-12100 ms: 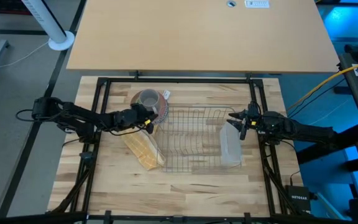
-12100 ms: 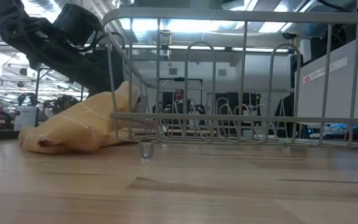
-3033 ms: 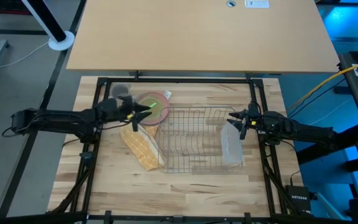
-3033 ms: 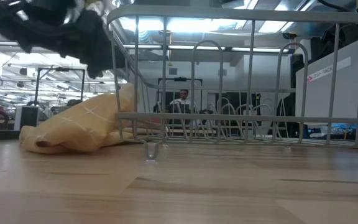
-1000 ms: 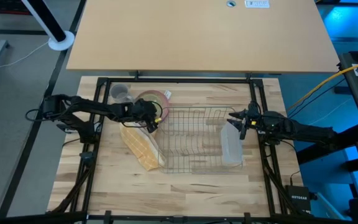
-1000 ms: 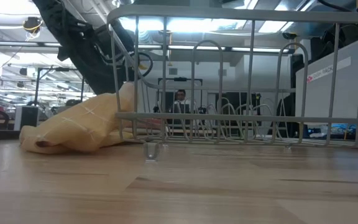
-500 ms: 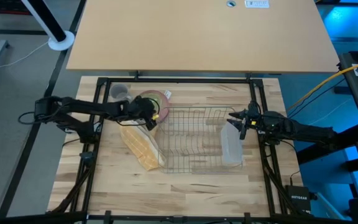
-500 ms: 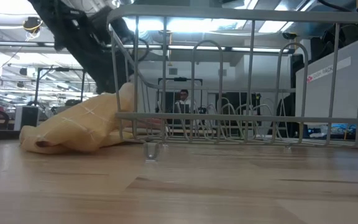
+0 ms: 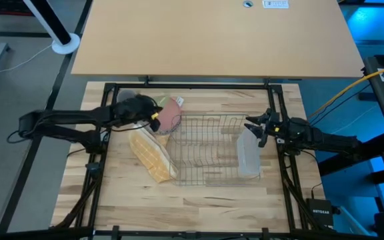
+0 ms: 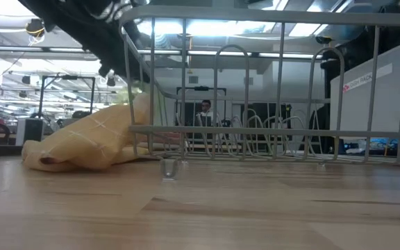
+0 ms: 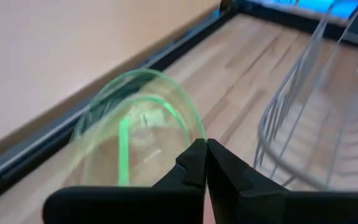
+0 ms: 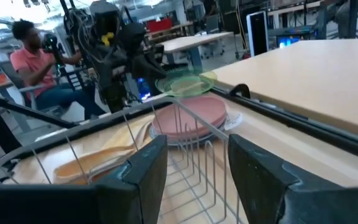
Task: Sort dishes
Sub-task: Put the transparent green plate in the dish rack
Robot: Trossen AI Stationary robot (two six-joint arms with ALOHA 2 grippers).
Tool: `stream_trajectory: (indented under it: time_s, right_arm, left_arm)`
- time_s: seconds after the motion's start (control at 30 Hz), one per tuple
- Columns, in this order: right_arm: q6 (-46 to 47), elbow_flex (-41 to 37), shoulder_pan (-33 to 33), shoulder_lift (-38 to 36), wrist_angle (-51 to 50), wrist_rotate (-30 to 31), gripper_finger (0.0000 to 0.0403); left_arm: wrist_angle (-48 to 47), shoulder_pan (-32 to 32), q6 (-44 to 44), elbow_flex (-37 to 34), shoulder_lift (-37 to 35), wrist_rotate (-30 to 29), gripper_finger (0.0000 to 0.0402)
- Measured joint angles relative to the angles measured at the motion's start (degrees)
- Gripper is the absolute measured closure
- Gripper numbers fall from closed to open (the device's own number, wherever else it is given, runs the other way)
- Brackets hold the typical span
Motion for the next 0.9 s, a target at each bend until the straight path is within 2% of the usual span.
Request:
stream_trajectory:
  time_s: [0.37,0.7,0.9]
  right_arm:
    - [0.0,0.0,0.0,0.0,0.0,0.1,0.0228]
    - [0.0,0.1,0.0,0.0,-0.1,0.1,0.0228]
    - [0.0,0.1,0.0,0.0,-0.2,0.1,0.0228]
  left_arm:
    - [0.8,-4.5,-6.9,0.0,-8.9,0.3,0.0401]
    - [16.2,-16.2,-14.9,0.0,-10.6,1.6,0.0401]
    - [19.8,-23.8,-25.5,0.0,-9.9,0.2,0.0401]
